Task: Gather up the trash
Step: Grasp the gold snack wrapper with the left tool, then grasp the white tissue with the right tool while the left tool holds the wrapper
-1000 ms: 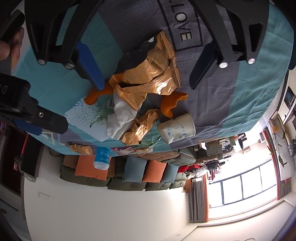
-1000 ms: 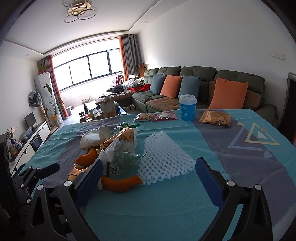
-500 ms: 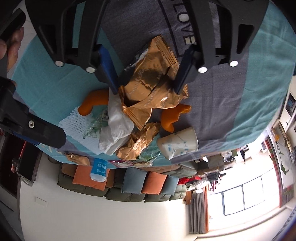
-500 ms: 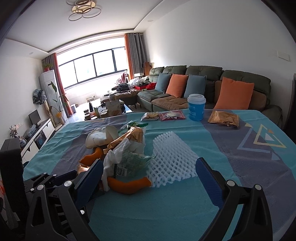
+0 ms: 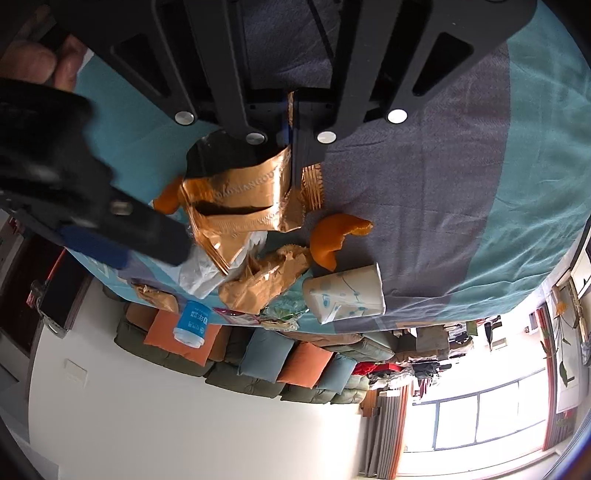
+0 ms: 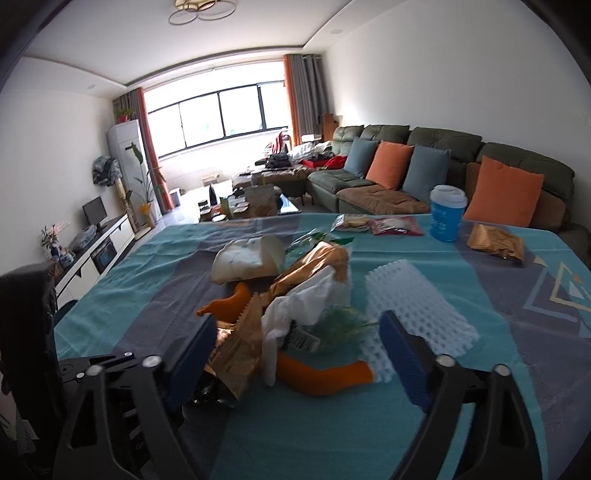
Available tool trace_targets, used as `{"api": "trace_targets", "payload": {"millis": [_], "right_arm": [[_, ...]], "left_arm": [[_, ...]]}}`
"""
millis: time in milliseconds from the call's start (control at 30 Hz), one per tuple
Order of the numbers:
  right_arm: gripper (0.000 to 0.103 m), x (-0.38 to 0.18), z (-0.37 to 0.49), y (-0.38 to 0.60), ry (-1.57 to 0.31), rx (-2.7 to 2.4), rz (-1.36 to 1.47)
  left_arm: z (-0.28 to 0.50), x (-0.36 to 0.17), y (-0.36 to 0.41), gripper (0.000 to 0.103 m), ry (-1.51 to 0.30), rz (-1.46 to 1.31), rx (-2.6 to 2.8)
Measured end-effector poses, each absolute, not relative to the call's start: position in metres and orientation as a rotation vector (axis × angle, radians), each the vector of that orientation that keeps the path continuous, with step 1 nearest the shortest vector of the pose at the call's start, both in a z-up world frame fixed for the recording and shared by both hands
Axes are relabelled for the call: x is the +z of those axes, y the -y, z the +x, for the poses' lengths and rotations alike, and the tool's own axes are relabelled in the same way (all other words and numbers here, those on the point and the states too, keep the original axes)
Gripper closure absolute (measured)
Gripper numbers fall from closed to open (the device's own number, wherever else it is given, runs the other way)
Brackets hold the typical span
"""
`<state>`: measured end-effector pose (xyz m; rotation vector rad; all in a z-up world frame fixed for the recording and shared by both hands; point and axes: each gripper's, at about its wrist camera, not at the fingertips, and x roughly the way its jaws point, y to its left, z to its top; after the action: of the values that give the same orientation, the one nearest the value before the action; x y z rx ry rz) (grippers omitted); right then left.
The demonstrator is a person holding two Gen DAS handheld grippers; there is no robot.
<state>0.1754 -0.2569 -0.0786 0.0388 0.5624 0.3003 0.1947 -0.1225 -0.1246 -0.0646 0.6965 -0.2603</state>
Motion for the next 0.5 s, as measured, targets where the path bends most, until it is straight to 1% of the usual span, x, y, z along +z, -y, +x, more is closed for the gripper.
{"api": "trace_targets", "payload": {"millis": [33, 67, 200, 300, 400, 467, 500], "right_arm": [[0.031, -0.081, 0.178, 0.254, -0.577, 0.306, 0.032], [0.036, -0.083, 0.179, 0.252, -0.587, 0.313, 0.031], [0.039, -0.086, 0.182, 0.245, -0.598, 0.33, 0.029], [0.046, -0.086, 0.184, 0.244, -0.603, 0.342, 0.051], [0.049, -0.088, 0.186, 0.242, -0.616, 0.353, 0.051], [0.065, -0.09, 0.188, 0.241, -0.629, 0.349, 0.047], [0.067, -0.09, 0.189, 0.241, -0.635, 0.351, 0.055]], "left_arm": [[0.193, -0.124, 0.121, 0.102, -0.694, -0.07, -0.259], [0.192, -0.124, 0.119, 0.102, -0.693, -0.07, -0.257], [0.189, -0.12, 0.111, 0.102, -0.687, -0.08, -0.241], [0.184, -0.116, 0.102, 0.102, -0.672, -0.075, -0.215], [0.18, -0.113, 0.093, 0.102, -0.664, -0.074, -0.191], [0.177, -0.111, 0.088, 0.102, -0.659, -0.082, -0.174], [0.177, -0.111, 0.085, 0.102, -0.658, -0.077, -0.166]]}}
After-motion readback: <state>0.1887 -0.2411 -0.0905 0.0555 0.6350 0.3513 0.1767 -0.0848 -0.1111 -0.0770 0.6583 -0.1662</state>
